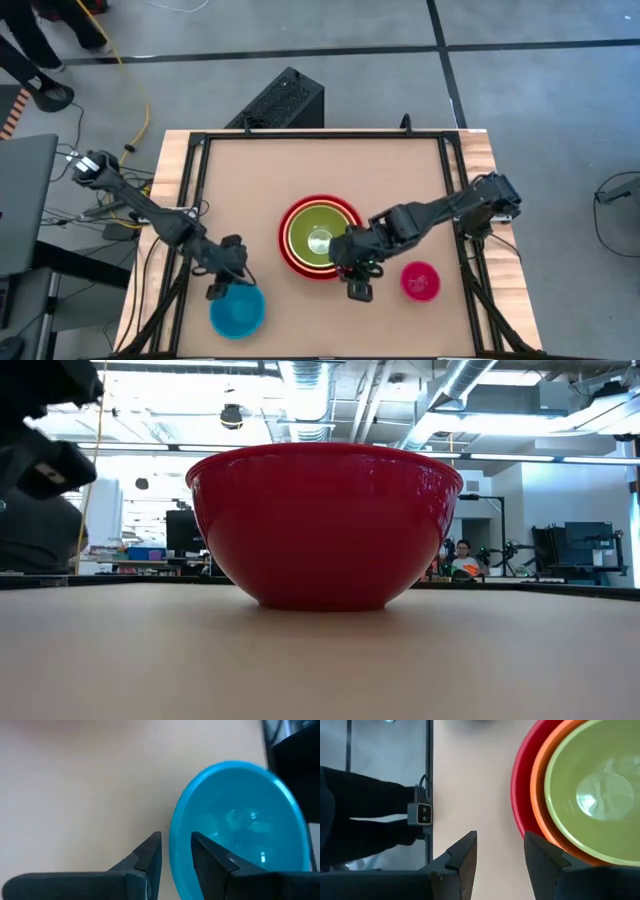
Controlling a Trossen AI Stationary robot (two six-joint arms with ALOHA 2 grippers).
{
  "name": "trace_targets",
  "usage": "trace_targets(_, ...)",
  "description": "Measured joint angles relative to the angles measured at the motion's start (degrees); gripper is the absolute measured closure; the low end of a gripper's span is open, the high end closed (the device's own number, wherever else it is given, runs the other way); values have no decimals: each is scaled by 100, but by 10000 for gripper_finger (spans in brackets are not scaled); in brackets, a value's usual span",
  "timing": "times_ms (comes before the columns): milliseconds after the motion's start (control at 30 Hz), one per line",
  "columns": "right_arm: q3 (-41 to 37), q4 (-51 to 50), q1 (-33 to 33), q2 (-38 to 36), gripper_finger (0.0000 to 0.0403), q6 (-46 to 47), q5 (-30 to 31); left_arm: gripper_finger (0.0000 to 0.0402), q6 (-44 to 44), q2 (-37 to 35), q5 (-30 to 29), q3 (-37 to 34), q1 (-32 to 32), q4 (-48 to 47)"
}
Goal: Nest bowls inside each other
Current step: Stack the blue bowl on top of the green bowl
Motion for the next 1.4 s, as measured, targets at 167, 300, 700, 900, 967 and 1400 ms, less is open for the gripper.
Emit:
trace_targets(167,0,2,86,0,237,-66,25,308,-81,472,18,0,-113,102)
trace_targets(300,0,1,86,0,237,-162,25,308,-84,743,135,0,-117,116)
trace_targets(700,0,2,-157,0,237,-216,25,391,-367,807,555,0,-102,190)
trace_targets(900,0,34,-338,0,237,-371,23,396,-274,731,526,552,28,-96)
trace_targets(967,0,108,-429,0,237,-444,23,396,59,678,438,1014,176,-537)
trace_targets(1400,0,1764,-1327,2,237,800,142,398,250,715,-2823,4063,1609,-3233)
